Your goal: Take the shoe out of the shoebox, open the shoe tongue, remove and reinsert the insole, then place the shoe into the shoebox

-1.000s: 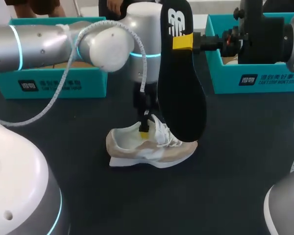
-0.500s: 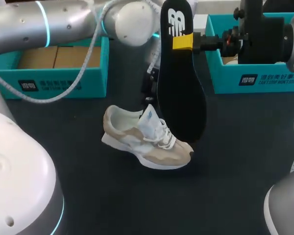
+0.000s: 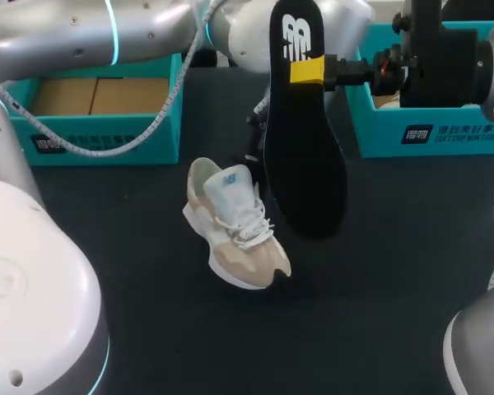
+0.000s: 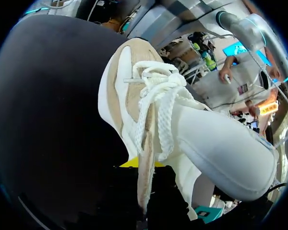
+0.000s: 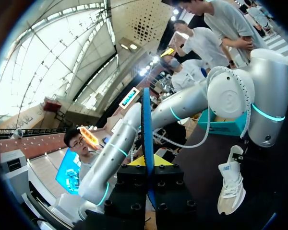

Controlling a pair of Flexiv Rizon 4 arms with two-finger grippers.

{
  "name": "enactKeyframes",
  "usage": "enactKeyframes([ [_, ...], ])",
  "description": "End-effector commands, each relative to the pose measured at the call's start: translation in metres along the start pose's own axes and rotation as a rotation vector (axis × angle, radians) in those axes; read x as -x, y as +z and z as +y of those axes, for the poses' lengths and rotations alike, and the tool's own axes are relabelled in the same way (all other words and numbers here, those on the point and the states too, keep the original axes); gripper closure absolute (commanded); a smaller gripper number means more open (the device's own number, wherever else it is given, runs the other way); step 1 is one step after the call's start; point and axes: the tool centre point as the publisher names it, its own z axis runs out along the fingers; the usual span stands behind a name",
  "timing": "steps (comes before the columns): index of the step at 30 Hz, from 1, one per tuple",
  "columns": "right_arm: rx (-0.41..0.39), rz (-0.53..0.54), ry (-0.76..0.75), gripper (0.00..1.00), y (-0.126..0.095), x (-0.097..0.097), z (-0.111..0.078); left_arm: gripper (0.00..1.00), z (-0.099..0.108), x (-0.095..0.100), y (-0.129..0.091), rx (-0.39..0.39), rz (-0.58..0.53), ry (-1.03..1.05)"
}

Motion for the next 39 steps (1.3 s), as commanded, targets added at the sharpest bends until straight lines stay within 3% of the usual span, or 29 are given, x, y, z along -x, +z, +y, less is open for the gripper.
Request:
enactKeyframes([
  [1, 0.001, -0.001, 0.001, 1.0, 0.002, 0.0, 0.0, 1.0, -0.001, 0.002, -0.004, 0.012, 0.023, 0.016],
  [5, 0.001, -0.001, 0.001, 1.0, 0.002, 0.0, 0.0, 1.0, 0.004, 0.013, -0.01, 0.131, 0.016, 0.045],
  [15, 0.001, -0.001, 0.001, 1.0, 0.002, 0.0, 0.0, 1.0, -0.002, 0.043, -0.02, 0.238, -0.025, 0.138],
  [21, 0.001, -0.001, 0.001, 1.0, 0.002, 0.0, 0.0, 1.0, -0.018, 0.052, -0.011, 0.326, -0.043, 0.267],
  [27, 0.001, -0.001, 0.001, 1.0, 0.002, 0.0, 0.0, 1.0, -0.024, 0.055, 0.004, 0.409, -0.025, 0.243],
  [39, 0.001, -0.001, 0.001, 1.0, 0.002, 0.0, 0.0, 1.0, -0.022, 0.053, 0.028, 0.41, -0.005, 0.254],
])
